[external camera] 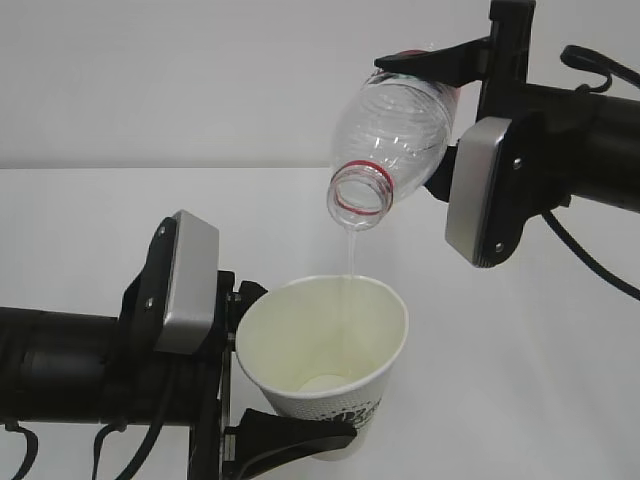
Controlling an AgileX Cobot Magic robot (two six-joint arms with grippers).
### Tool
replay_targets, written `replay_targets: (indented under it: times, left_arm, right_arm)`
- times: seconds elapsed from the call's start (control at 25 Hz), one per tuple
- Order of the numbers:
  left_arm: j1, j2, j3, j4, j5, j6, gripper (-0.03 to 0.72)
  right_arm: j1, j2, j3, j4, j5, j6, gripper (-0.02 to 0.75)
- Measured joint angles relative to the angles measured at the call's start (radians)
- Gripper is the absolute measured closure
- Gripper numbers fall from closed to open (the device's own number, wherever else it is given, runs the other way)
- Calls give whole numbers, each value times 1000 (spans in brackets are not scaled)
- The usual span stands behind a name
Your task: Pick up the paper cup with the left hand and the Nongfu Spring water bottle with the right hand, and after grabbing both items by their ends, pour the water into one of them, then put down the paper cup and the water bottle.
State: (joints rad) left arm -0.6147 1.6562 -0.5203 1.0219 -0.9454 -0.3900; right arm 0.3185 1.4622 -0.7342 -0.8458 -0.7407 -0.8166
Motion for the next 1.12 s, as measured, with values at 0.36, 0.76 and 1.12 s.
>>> replay_targets:
  times: [0.36,0.76,1.12]
  left_arm:
    - [0,0,0,0,2,0,118]
    - [0,0,0,0,6,0,118]
    - [0,0,0,0,8,0,118]
  right_arm:
    - [0,0,0,0,0,-3,256]
    - [0,0,0,0,0,-5,256]
    - [0,0,0,0,0,-8,256]
